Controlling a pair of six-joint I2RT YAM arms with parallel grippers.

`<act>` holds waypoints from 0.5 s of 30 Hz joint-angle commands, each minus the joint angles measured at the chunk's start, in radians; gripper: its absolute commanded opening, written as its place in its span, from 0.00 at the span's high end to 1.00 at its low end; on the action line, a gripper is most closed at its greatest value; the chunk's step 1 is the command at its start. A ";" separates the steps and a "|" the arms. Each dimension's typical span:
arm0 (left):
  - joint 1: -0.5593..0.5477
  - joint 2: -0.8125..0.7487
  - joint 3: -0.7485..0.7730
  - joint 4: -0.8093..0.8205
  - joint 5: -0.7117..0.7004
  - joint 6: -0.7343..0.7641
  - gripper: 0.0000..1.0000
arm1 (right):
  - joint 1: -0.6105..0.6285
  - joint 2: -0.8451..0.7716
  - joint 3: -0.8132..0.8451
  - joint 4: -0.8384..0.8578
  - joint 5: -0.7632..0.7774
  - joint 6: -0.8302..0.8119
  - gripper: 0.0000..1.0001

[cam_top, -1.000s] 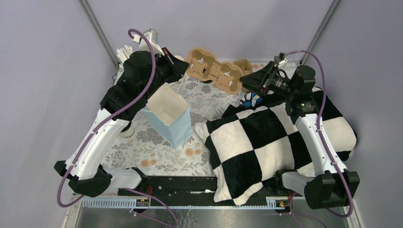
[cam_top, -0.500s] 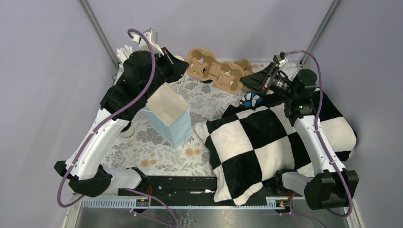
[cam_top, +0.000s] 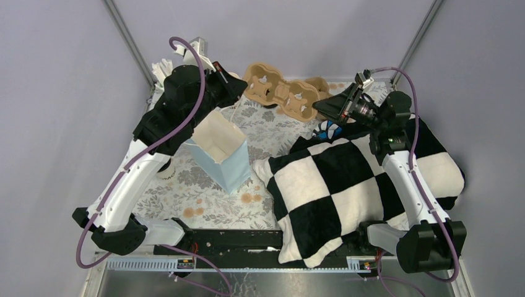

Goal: Pack the takeout coffee

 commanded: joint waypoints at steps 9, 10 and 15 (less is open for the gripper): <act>0.004 0.006 0.034 0.016 -0.007 0.008 0.96 | 0.011 0.006 0.139 -0.177 0.050 -0.106 1.00; 0.005 0.011 0.050 -0.012 -0.024 0.016 0.88 | 0.011 0.008 0.153 -0.203 0.059 -0.117 1.00; 0.008 0.001 0.091 -0.109 -0.122 0.063 0.37 | 0.011 0.033 0.235 -0.341 0.097 -0.188 1.00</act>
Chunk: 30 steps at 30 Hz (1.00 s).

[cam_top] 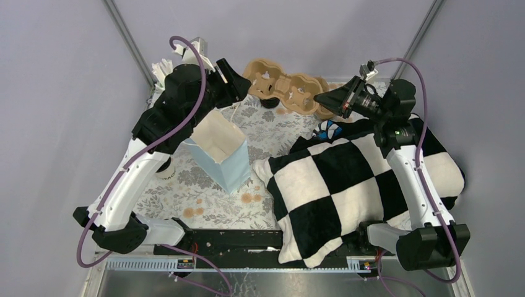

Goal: Pack the takeout coffee

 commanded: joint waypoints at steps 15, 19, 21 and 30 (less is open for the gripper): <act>0.046 -0.013 0.181 -0.620 -0.302 -0.136 0.04 | 0.006 0.074 0.319 -0.456 0.150 -0.351 1.00; 0.048 -0.039 0.160 -0.763 -0.294 -0.285 0.01 | 0.006 0.086 0.320 -0.462 0.144 -0.366 1.00; 0.050 -0.076 0.121 -0.770 -0.264 -0.321 0.01 | 0.008 0.098 0.324 -0.466 0.137 -0.371 1.00; 0.074 -0.190 -0.081 -0.771 -0.240 -0.522 0.06 | 0.027 0.124 0.327 -0.474 0.135 -0.390 1.00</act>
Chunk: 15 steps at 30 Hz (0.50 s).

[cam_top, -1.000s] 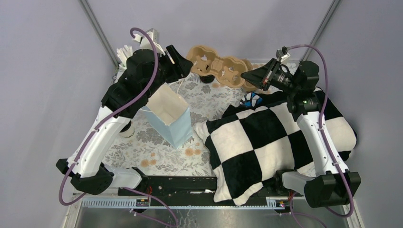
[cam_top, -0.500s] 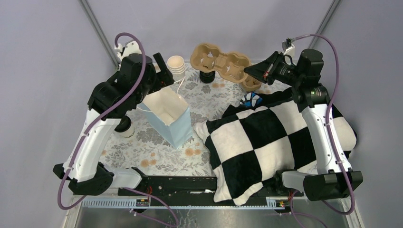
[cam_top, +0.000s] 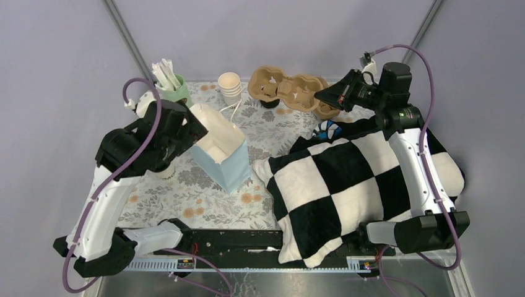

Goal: Pack the takeout coffee

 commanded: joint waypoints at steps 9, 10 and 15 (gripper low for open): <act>0.121 0.112 -0.119 0.009 0.035 -0.135 0.37 | 0.015 -0.017 -0.001 0.028 -0.017 -0.020 1.00; 0.129 0.112 -0.132 0.026 0.043 -0.124 0.40 | 0.016 -0.017 0.003 0.025 -0.016 -0.023 1.00; 0.141 0.089 -0.254 0.107 0.104 -0.117 0.65 | 0.020 -0.015 0.025 -0.001 -0.008 -0.051 1.00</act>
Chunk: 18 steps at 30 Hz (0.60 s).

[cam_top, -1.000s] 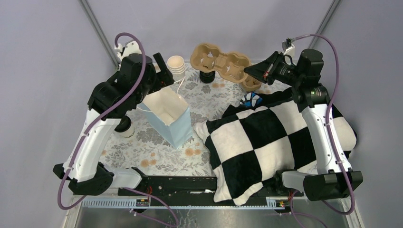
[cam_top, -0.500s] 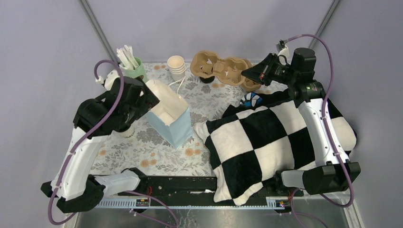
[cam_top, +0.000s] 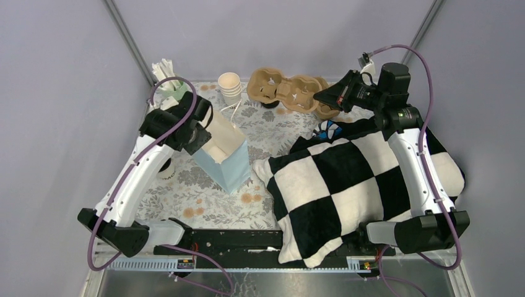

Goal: Pack the takeout coffee

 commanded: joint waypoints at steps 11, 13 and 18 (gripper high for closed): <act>0.017 -0.061 -0.019 0.315 0.070 0.483 1.00 | 0.021 -0.015 0.104 -0.122 0.041 -0.184 1.00; 0.018 -0.085 -0.015 0.362 0.087 0.623 1.00 | 0.030 -0.015 0.135 -0.163 0.058 -0.238 1.00; 0.017 -0.126 -0.012 0.401 0.023 0.914 1.00 | 0.038 -0.024 0.224 -0.298 0.125 -0.351 1.00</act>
